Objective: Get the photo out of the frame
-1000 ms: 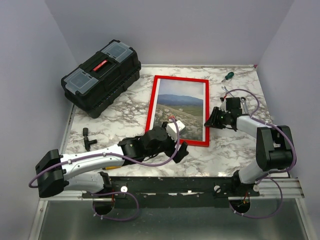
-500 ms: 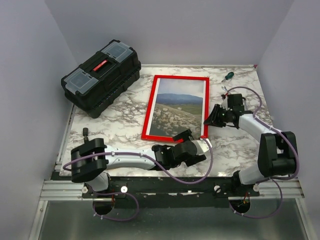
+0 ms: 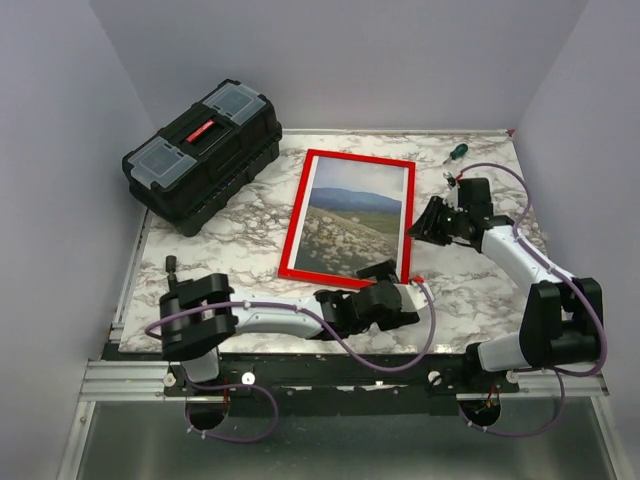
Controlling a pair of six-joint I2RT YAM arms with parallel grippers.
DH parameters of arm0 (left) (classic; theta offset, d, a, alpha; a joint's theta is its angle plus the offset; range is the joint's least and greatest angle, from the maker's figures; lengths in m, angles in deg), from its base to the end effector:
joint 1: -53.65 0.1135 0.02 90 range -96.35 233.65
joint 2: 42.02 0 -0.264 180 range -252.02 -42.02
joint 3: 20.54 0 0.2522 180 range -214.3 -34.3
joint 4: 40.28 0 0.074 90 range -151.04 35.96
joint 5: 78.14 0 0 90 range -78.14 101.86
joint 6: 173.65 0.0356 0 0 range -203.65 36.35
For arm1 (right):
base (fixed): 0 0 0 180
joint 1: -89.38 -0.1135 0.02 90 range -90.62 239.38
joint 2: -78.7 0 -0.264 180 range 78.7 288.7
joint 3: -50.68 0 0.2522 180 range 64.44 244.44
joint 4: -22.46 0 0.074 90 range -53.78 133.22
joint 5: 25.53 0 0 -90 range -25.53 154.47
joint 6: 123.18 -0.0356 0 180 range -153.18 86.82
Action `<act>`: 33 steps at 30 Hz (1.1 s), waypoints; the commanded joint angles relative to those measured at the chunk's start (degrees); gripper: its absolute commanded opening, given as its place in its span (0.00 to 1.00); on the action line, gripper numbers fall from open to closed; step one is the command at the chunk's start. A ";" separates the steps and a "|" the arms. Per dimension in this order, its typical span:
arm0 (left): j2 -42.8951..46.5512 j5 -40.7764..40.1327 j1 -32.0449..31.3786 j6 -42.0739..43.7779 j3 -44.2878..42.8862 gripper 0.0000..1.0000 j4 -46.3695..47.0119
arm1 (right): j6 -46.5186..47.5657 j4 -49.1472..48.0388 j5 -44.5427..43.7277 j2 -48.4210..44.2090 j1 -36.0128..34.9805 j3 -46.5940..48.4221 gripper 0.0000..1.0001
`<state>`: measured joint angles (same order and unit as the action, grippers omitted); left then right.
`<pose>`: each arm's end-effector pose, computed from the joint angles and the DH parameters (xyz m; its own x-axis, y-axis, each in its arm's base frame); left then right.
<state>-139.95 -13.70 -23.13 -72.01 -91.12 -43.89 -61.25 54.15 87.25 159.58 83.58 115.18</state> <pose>0.0999 -0.3581 0.2045 0.0449 0.6048 -0.7951 0.8010 0.4538 0.3904 0.2886 0.0432 0.2236 -0.8181 0.3530 -0.4541 0.0389 0.8217 0.5686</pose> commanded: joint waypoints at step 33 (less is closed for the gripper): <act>28.06 20.05 5.35 -23.27 13.40 0.99 -8.57 | -2.78 -4.30 -27.42 9.41 -13.71 -4.96 0.27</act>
<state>-111.03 4.57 -17.81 -94.87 -76.08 -51.78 -63.00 52.47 60.00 168.04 69.94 111.80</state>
